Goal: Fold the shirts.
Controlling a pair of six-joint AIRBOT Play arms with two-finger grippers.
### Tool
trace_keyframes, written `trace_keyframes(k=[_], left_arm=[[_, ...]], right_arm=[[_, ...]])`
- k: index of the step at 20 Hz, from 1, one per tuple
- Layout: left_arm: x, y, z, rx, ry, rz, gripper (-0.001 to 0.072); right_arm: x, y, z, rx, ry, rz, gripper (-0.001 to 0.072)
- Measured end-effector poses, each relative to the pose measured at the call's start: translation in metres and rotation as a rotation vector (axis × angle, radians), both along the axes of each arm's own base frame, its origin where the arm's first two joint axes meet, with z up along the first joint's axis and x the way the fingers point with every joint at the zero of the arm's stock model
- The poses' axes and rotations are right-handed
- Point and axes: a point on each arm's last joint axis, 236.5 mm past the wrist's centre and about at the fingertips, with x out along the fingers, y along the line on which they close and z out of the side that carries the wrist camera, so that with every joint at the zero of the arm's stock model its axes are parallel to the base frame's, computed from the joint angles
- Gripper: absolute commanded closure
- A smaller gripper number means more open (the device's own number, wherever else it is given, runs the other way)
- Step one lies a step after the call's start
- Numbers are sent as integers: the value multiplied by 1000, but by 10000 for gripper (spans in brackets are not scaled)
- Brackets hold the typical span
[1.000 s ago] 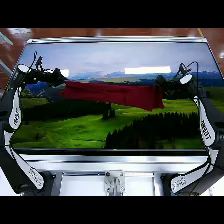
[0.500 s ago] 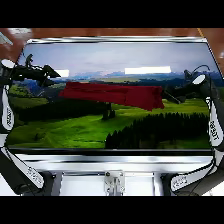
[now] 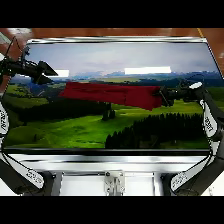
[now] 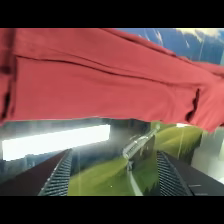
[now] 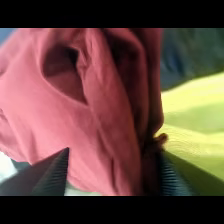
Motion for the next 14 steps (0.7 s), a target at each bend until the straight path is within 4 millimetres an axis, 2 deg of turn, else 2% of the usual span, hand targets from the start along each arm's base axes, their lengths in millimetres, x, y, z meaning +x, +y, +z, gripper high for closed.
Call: trace_keyframes(k=[1, 2, 4, 5, 6, 7, 10, 14], left_arm=[[-1, -5, 2, 1, -1, -12, 123], [-2, -11, 2, 1, -3, -24, 123], [-5, -29, 3, 1, -1, -62, 129], [-6, -38, 4, 1, -2, -79, 243], [-8, -49, 3, 2, -2, -101, 425], [-10, -61, 2, 3, -3, -128, 519], [-23, -111, -8, 7, -4, -238, 518], [-47, -200, -34, 8, -8, -376, 519]], right_arm=[[4, 3, -4, 16, -8, -16, 573], [7, 4, -4, 21, -17, -21, 646], [16, 7, 2, 55, -45, -49, 649], [18, 9, 8, 68, -60, -49, 649], [20, 11, 17, 79, -77, -44, 649], [20, 14, 28, 84, -97, -30, 649], [9, 21, 72, 80, -148, 45, 649], [-34, 24, 138, -2, -167, 187, 649]])
